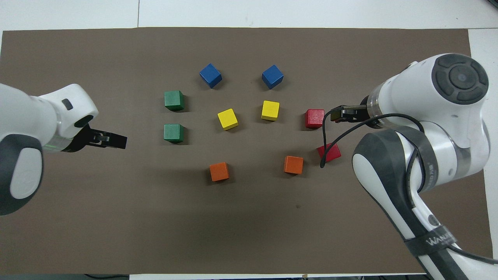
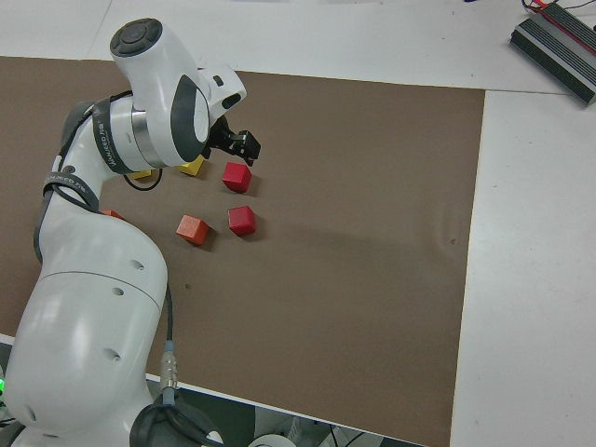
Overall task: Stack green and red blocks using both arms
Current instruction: 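Lift the green block with the left gripper while the right gripper grasps red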
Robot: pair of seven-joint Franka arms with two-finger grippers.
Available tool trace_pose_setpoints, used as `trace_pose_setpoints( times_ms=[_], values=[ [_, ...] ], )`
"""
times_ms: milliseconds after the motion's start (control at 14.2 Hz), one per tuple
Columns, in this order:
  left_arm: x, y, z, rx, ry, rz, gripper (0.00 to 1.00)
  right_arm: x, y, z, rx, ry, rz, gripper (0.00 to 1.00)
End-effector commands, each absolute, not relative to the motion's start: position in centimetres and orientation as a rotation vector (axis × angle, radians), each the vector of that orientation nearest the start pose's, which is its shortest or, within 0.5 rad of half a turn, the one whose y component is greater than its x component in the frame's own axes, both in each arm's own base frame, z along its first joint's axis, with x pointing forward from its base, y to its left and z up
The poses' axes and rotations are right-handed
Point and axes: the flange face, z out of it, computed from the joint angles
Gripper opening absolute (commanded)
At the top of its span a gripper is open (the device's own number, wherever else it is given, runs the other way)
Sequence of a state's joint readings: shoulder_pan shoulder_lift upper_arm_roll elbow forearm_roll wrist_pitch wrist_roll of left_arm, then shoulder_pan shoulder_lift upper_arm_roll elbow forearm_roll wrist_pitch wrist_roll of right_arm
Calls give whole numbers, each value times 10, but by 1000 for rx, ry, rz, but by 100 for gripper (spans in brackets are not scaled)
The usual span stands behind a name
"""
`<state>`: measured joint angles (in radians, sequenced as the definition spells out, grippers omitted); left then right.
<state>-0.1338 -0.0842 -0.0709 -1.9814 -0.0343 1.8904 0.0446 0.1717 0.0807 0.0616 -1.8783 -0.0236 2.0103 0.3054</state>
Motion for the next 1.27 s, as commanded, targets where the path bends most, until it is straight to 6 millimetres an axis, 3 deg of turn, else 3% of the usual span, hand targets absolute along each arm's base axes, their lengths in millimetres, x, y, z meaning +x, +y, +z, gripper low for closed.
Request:
trace_pose_setpoints(
  times_ms=[0,352,633,844,985,1196],
  values=[
    [537,-150,455,-3161,365,27,100,569,142,449,-3128,97,-93,100],
    [551,-183,398,-3188,293,8,100,557,154,416,-3130,-132,-97,100],
    [562,-188,367,-3197,241,-9,100,547,158,392,-3123,-246,-106,100],
    [564,-203,337,-3200,207,-11,100,543,157,387,-3112,-383,-109,100],
    [568,-204,328,-3200,205,-8,100,537,167,384,-3107,-426,-99,100],
    [569,-205,317,-3200,206,-6,100,531,167,370,-3108,-420,-92,100]
  ],
)
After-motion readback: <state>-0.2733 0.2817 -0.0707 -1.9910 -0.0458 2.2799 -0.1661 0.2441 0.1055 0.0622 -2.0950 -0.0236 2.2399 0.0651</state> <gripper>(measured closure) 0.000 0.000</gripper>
